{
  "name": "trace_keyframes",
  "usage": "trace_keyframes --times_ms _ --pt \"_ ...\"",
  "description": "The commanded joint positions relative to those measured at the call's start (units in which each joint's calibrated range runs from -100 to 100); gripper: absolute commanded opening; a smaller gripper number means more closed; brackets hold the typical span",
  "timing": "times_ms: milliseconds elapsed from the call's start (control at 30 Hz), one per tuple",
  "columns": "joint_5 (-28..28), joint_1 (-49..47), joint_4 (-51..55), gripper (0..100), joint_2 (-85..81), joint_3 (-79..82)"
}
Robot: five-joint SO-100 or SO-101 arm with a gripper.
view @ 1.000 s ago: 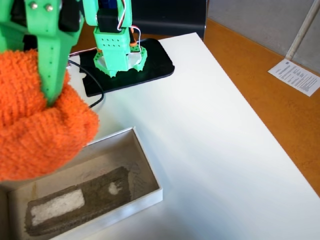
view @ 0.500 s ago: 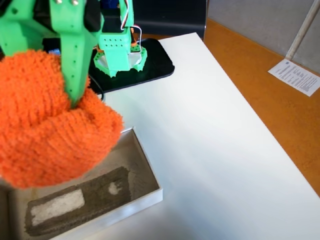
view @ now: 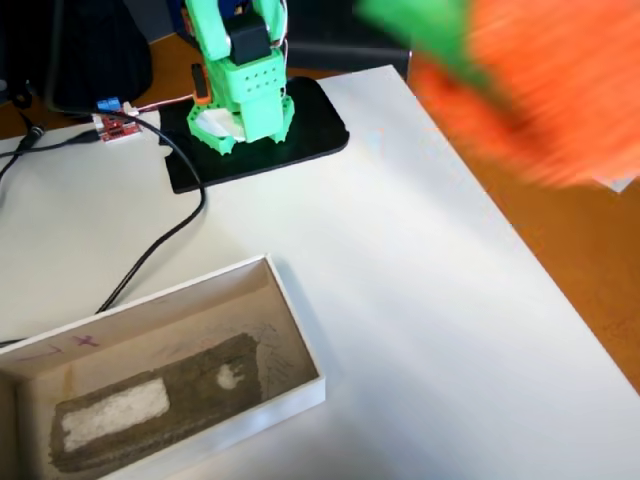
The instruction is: Remove orange objects from table
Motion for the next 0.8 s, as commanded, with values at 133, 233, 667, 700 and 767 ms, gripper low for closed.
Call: trace_keyframes --times_ms 133,233,667,700,767 --pt "11.62 -27.61 -23.04 41 -1.71 7.49" --pt "13.72 -30.27 -25.72 41 -1.79 12.33" --pt "3.42 -16.82 -22.15 41 -8.0 19.89" --pt "2.44 -12.82 -19.72 41 -8.76 21.05" --pt "1.56 -4.54 -14.37 41 -11.78 26.87"
